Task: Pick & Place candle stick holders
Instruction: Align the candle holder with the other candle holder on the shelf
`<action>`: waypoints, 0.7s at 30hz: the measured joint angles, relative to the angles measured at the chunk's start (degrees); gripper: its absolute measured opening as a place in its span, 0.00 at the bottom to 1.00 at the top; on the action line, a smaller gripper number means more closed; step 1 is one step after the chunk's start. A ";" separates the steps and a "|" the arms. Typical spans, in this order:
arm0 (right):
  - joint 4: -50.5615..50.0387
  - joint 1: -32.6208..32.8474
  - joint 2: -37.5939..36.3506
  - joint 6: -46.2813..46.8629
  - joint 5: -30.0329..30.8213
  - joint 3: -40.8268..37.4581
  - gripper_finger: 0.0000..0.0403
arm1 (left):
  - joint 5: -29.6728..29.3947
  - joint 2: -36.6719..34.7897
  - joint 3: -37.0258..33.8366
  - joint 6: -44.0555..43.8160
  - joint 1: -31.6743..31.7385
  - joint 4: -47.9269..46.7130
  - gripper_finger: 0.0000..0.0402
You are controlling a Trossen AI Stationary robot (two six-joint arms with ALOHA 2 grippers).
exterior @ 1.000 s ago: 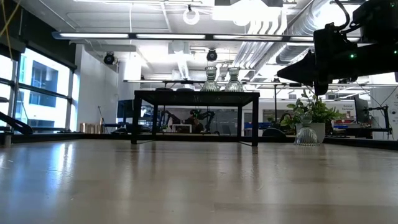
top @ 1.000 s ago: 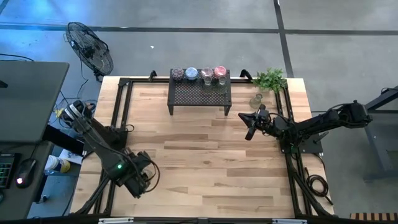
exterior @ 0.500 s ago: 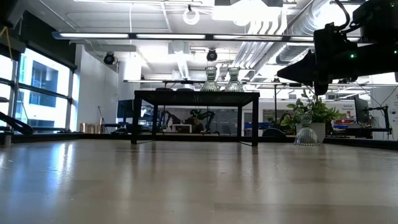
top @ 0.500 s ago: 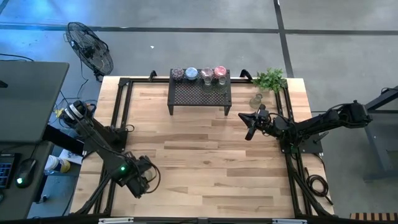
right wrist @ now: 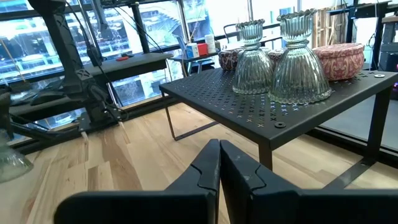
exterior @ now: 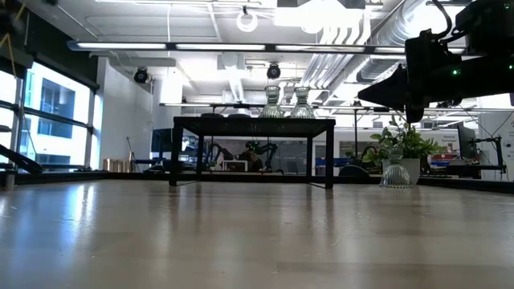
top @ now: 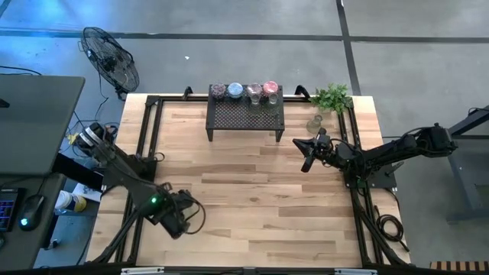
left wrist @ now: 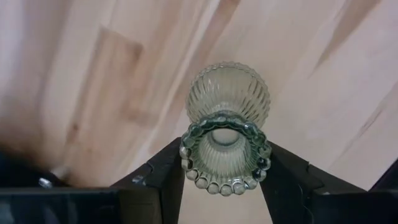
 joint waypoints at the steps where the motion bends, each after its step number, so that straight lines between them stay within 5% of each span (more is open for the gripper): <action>1: 0.00 0.01 0.00 0.00 -0.01 0.00 0.00 | -0.40 -0.06 1.23 1.74 1.11 -1.15 0.41; 21: -0.27 0.01 0.00 0.13 -0.21 0.00 0.00 | -8.16 1.10 32.87 49.14 43.22 -16.09 0.42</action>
